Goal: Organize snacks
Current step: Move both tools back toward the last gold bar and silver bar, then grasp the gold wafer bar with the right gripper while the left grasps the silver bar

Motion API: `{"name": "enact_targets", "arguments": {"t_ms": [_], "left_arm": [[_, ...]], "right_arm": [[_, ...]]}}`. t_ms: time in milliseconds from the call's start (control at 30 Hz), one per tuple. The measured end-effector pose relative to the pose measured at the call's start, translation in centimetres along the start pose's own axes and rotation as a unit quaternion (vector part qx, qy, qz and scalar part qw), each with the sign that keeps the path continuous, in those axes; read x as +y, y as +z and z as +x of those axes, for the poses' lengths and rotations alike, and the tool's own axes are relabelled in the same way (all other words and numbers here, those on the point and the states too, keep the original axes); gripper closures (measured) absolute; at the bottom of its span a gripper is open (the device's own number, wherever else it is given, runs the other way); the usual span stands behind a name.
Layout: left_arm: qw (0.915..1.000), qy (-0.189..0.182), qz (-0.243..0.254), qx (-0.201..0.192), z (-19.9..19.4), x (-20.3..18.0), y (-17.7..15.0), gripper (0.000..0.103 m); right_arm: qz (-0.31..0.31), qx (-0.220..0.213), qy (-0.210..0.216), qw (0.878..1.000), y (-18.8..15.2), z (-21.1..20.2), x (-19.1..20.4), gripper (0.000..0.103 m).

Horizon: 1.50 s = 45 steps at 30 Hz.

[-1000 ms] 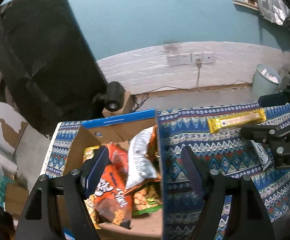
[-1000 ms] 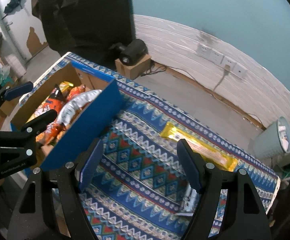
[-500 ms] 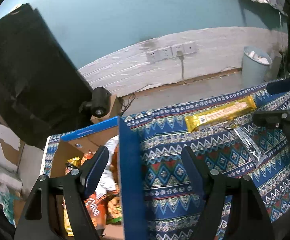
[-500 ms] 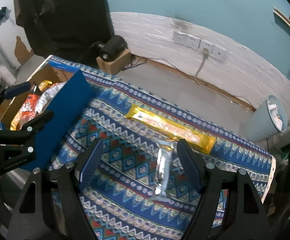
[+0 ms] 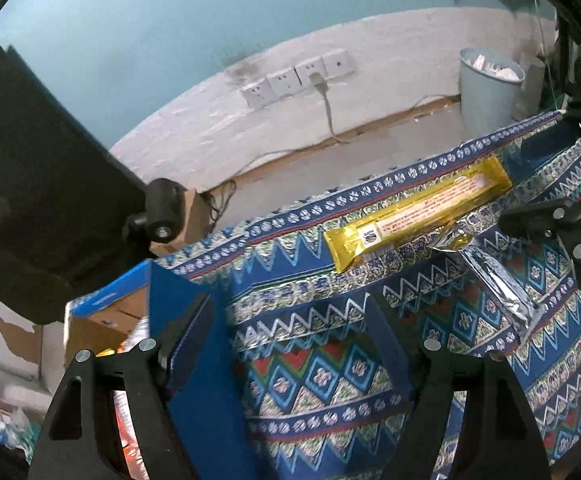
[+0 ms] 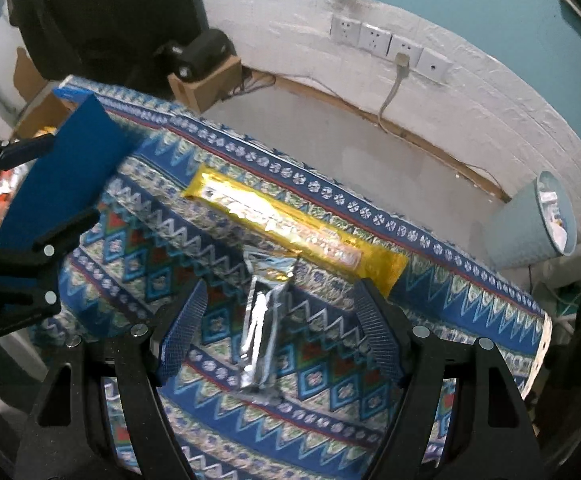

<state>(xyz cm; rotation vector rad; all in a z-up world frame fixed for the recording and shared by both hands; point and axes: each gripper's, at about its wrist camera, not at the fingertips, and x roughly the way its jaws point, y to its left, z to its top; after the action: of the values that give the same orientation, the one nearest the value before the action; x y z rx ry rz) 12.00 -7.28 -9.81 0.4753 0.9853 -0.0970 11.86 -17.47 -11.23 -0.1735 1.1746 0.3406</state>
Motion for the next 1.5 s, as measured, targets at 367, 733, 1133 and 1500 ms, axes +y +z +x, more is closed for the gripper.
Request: {"name": "enact_targets", "arguments": {"t_ms": [367, 733, 1133, 1500], "left_arm": [[0.9990, -0.029, -0.005, 0.033, 5.6, -1.7, 1.9, 0.024], [0.9978, -0.036, -0.018, 0.051, 7.4, -1.6, 2.6, 0.024], [0.9964, -0.054, -0.021, 0.062, 7.2, -2.1, 1.7, 0.024], [0.9884, -0.105, -0.066, 0.088, 6.1, -4.2, 1.1, 0.024]], "right_arm": [[-0.067, 0.044, -0.028, 0.996, 1.6, 6.9, -2.3, 0.027], [-0.099, 0.037, -0.035, 0.994, 1.2, 9.3, -2.2, 0.031], [-0.071, 0.083, -0.028, 0.994, -1.5, 9.7, -2.8, 0.067], [0.009, 0.111, -0.042, 0.993, -7.3, 7.7, -5.0, 0.068]]}}
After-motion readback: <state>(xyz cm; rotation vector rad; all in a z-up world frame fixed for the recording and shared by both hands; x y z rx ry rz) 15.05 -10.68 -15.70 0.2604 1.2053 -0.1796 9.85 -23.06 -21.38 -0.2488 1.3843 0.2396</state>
